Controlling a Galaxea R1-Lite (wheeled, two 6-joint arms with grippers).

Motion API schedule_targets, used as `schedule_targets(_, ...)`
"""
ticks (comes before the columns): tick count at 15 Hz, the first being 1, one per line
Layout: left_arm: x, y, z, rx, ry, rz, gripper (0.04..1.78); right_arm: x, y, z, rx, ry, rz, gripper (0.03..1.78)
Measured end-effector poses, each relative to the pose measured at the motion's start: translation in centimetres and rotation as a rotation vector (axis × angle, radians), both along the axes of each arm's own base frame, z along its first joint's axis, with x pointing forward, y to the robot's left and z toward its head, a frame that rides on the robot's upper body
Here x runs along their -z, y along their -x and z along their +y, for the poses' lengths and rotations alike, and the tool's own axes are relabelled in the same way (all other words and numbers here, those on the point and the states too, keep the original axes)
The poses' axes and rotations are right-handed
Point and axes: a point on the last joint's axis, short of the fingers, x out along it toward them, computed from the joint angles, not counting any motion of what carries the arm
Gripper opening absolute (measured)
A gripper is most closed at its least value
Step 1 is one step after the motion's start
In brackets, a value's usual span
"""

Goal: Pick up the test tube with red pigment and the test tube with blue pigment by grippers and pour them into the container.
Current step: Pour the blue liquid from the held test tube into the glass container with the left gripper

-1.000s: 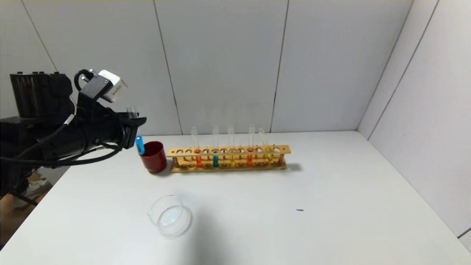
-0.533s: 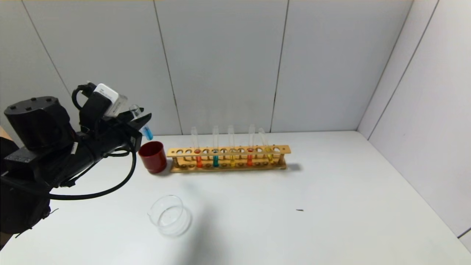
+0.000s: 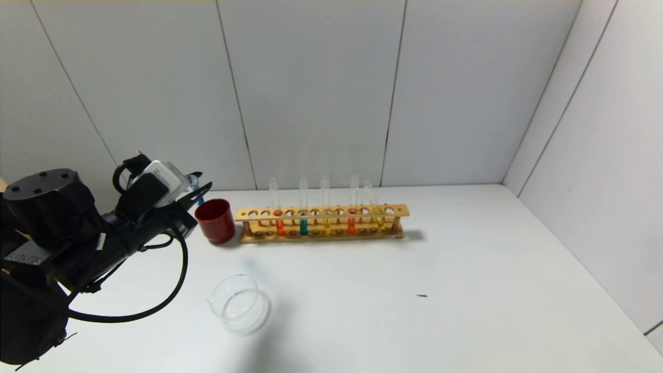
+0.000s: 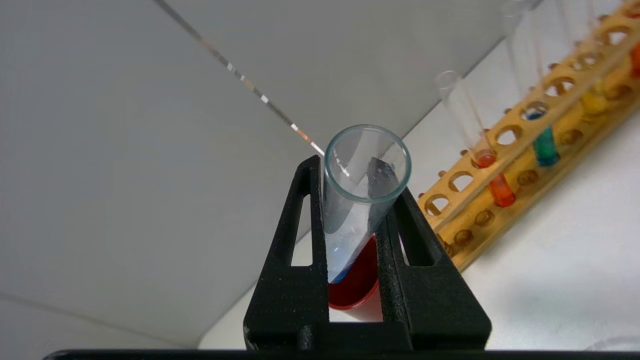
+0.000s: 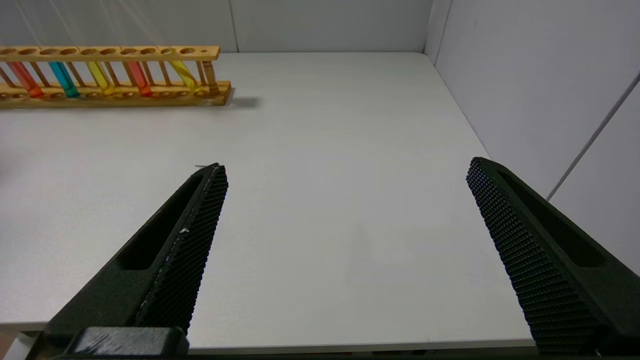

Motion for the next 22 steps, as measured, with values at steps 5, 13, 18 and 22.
schedule_targets(5, 1.0, 0.2, 1.4, 0.080, -0.189, -0.040, 0.32, 0.0, 0.0, 0.0, 0.000, 0.000, 0.000, 1.75)
schedule_targets(13, 3.1, 1.7, 1.8, 0.112, -0.383, -0.044, 0.32, 0.0, 0.0, 0.0, 0.000, 0.000, 0.000, 1.75)
schedule_targets(18, 3.2, 2.1, 2.4, 0.158, -0.510, -0.117, 0.32, 0.0, 0.0, 0.0, 0.000, 0.000, 0.000, 1.75)
schedule_targets(22, 3.0, 2.0, 2.7, 0.198, -0.593, -0.192, 0.32, 0.0, 0.0, 0.0, 0.000, 0.000, 0.000, 1.75)
